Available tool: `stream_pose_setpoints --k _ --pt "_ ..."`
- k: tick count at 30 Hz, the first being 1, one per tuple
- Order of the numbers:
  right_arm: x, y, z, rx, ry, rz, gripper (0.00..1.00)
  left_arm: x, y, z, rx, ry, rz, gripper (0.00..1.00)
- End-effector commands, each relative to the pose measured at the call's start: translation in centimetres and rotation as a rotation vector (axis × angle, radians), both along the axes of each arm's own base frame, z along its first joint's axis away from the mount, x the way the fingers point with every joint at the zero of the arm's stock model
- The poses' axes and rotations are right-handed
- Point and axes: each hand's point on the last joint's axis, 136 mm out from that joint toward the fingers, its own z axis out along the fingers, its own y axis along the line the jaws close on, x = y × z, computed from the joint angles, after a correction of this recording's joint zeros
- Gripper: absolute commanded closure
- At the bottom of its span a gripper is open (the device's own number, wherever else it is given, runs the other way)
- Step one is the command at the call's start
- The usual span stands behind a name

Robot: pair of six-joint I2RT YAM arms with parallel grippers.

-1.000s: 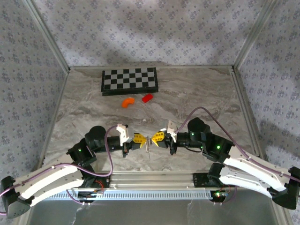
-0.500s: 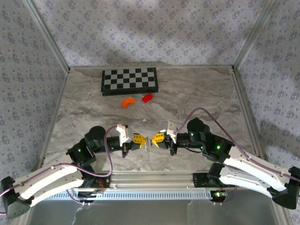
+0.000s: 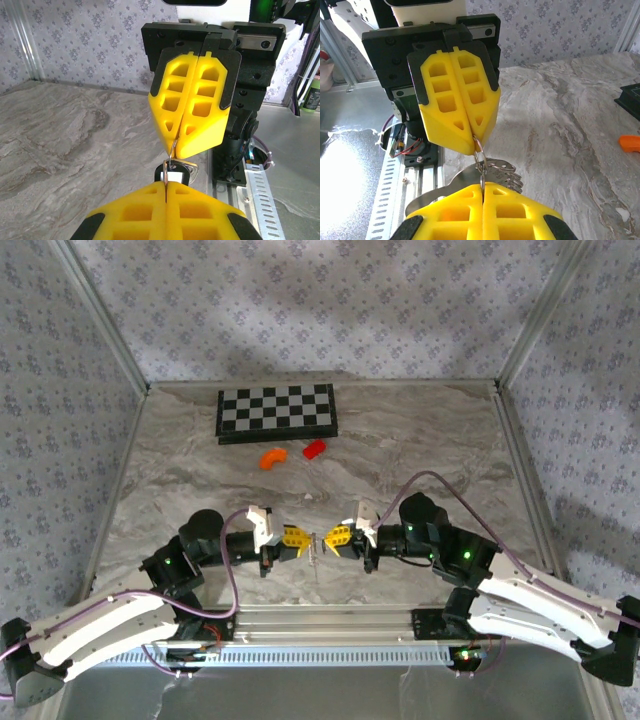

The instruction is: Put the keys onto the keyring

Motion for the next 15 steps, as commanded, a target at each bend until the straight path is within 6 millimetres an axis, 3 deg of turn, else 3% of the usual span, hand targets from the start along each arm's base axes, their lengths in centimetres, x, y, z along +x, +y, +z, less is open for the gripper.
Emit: stream_pose_setpoints --k 1,15 --pt "-0.29 -0.11 0.49 0.01 -0.024 0.007 1.0 -0.72 0.08 2.73 -0.061 -0.033 -0.031 1.0" --pt "-0.32 0.16 0.63 0.006 -0.037 0.015 1.0 -0.86 -0.05 2.68 -0.06 -0.028 -0.041 1.0"
